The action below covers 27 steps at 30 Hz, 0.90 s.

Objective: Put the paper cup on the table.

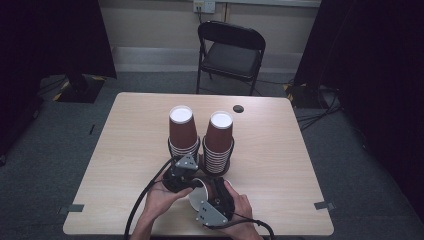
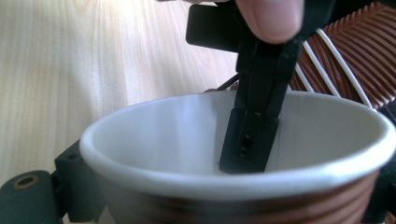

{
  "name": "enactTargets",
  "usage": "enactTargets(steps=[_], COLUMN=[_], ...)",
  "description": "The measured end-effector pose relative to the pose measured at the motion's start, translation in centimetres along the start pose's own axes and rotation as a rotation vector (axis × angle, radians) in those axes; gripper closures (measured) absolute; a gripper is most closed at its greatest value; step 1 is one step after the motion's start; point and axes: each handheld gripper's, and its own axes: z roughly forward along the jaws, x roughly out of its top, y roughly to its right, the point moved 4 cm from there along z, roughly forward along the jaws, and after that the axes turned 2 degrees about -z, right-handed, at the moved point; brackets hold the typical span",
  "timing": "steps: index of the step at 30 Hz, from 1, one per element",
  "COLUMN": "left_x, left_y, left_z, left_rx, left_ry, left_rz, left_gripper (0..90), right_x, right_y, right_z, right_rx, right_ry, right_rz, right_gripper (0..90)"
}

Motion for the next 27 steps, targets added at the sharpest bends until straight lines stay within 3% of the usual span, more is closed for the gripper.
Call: enactTargets(steps=[8, 11, 14, 21, 27], left_x=[-0.5, -0.5, -0.7, -1.0, -1.2], left_y=[-0.3, -0.5, -0.3, -0.1, -0.3], left_z=[-0.4, -0.9, -1.0, -1.4, -1.4], left_rx=[0.008, 0.015, 0.040, 0.050, 0.054], left_ry=[0.064, 0.113, 0.166, 0.209, 0.263], left_rz=[-0.012, -0.049, -0.060, -0.064, -0.106], left_gripper=[78.1, 71.7, 64.4, 52.9, 38.4], right_x=[-0.2, -0.3, -0.4, -0.6, -1.2], right_y=[0.4, 0.6, 0.7, 0.6, 1.1], right_z=[0.0, -0.2, -0.3, -0.6, -0.9], right_rx=[0.009, 0.000, -0.004, 0.009, -0.009], right_ry=[0.009, 0.011, 0.018, 0.018, 0.033], right_rz=[0.070, 0.084, 0.102, 0.144, 0.190], right_gripper=[9.8, 10.0, 10.1, 10.3, 10.3])
